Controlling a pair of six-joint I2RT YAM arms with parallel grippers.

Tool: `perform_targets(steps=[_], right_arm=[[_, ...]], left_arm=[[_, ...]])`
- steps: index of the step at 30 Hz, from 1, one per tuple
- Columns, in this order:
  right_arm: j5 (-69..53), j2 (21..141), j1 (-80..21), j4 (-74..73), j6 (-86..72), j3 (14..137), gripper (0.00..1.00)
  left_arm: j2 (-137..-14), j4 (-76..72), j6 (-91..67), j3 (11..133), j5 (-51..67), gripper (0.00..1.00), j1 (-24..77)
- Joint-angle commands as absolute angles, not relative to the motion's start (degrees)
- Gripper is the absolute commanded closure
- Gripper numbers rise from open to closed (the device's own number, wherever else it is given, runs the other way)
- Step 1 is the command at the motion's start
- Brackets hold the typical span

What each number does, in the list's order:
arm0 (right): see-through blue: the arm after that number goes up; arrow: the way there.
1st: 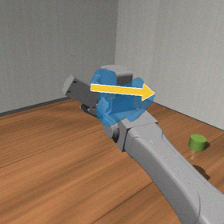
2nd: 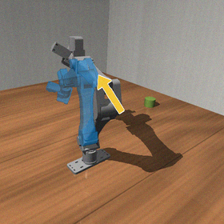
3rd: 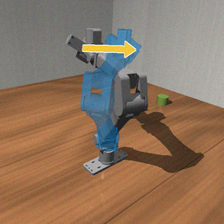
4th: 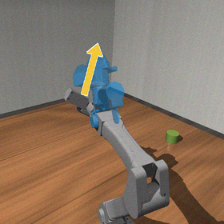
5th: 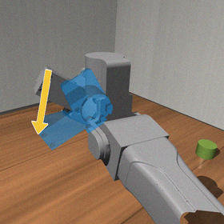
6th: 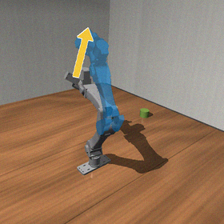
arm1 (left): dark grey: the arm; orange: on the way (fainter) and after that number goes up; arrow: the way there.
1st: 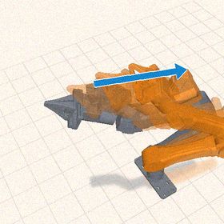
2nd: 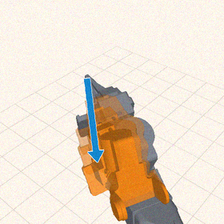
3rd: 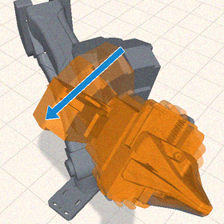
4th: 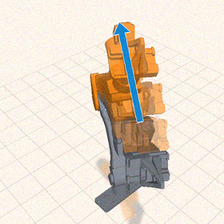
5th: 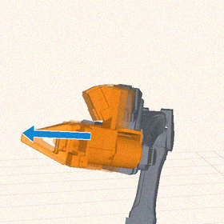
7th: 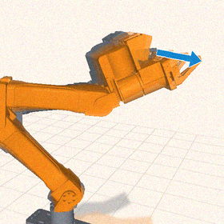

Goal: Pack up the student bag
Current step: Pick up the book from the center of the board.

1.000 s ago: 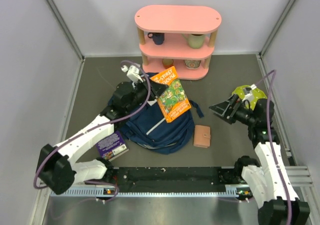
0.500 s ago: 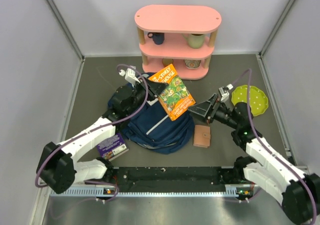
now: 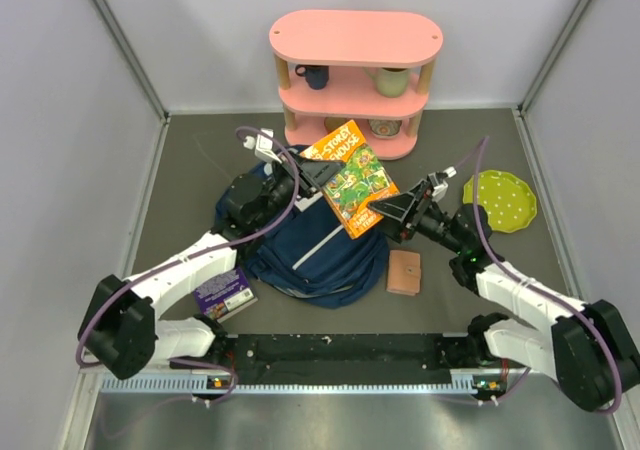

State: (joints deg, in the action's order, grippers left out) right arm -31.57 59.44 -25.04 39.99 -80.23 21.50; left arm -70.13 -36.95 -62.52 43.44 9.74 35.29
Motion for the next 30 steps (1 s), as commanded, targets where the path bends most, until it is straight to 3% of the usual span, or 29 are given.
perform_targets(steps=[1, 4, 7, 8, 10, 11, 13, 14, 15, 17, 18, 19, 23, 27, 30], right_arm=[[-29.97, 63.62, -26.01, 52.98, -83.4, 23.47, 0.09], [-29.97, 66.17, -25.93, 60.27, -85.51, 23.38, 0.17], [-30.06, 69.16, -26.02, 67.92, -87.62, 23.29, 0.36], [-30.32, 70.04, -25.93, 69.07, -87.89, 23.38, 0.5], [-29.97, 70.23, -26.02, 70.74, -88.07, 22.77, 0.67], [-29.71, 69.79, -26.02, 70.58, -87.98, 22.5, 0.88], [-29.62, 69.0, -25.93, 68.22, -86.76, 22.06, 1.0], [-29.62, 68.47, -25.93, 67.16, -86.23, 21.97, 1.0], [-29.62, 66.99, -25.93, 65.84, -84.83, 21.8, 1.0], [-28.22, 64.61, -25.93, 58.16, -82.37, 21.18, 1.0], [-27.34, 60.77, -25.93, 54.27, -78.79, 21.18, 1.0], [-26.2, 58.64, -25.93, 48.49, -76.75, 21.62, 1.0], [-13.21, 45.73, -25.84, 11.29, -64.88, 25.39, 1.0], [3.48, 36.05, -25.75, -11.36, -56.71, 30.14, 1.0], [9.66, 31.65, -25.14, -17.99, -54.15, 31.37, 1.0]], left_arm=[[-71.45, -47.98, -66.53, 43.33, 12.04, 1.0, 35.51], [-72.24, -48.43, -67.41, 43.16, 12.83, 1.0, 35.51], [-72.68, -49.48, -67.85, 42.63, 13.01, 1.0, 35.51], [-72.69, -49.22, -67.76, 42.54, 13.09, 1.0, 35.42], [-72.34, -48.69, -67.07, 42.19, 12.83, 1.0, 35.42], [-72.07, -47.13, -66.63, 42.1, 12.75, 1.0, 35.51], [-71.9, -44.31, -64.61, 42.89, 12.92, 1.0, 35.42], [-71.89, -42.73, -63.73, 43.41, 13.18, 0.95, 35.42], [-71.81, -38.89, -62.59, 44.46, 13.44, 0.74, 35.42], [-71.81, -33.43, -59.16, 45.96, 13.27, 0.49, 35.42], [-71.72, -27.05, -57.85, 47.62, 13.18, 0.26, 35.42], [-71.72, -23.85, -54.18, 48.68, 13.1, 0.2, 35.42], [-71.89, -6.62, -43.35, 53.78, 11.0, 0.11, 35.51], [-70.84, 2.96, -33.08, 53.35, 8.8, 0.1, 36.03], [-72.24, 10.44, -25.7, 55.01, 3.55, 0.1, 40.24]])
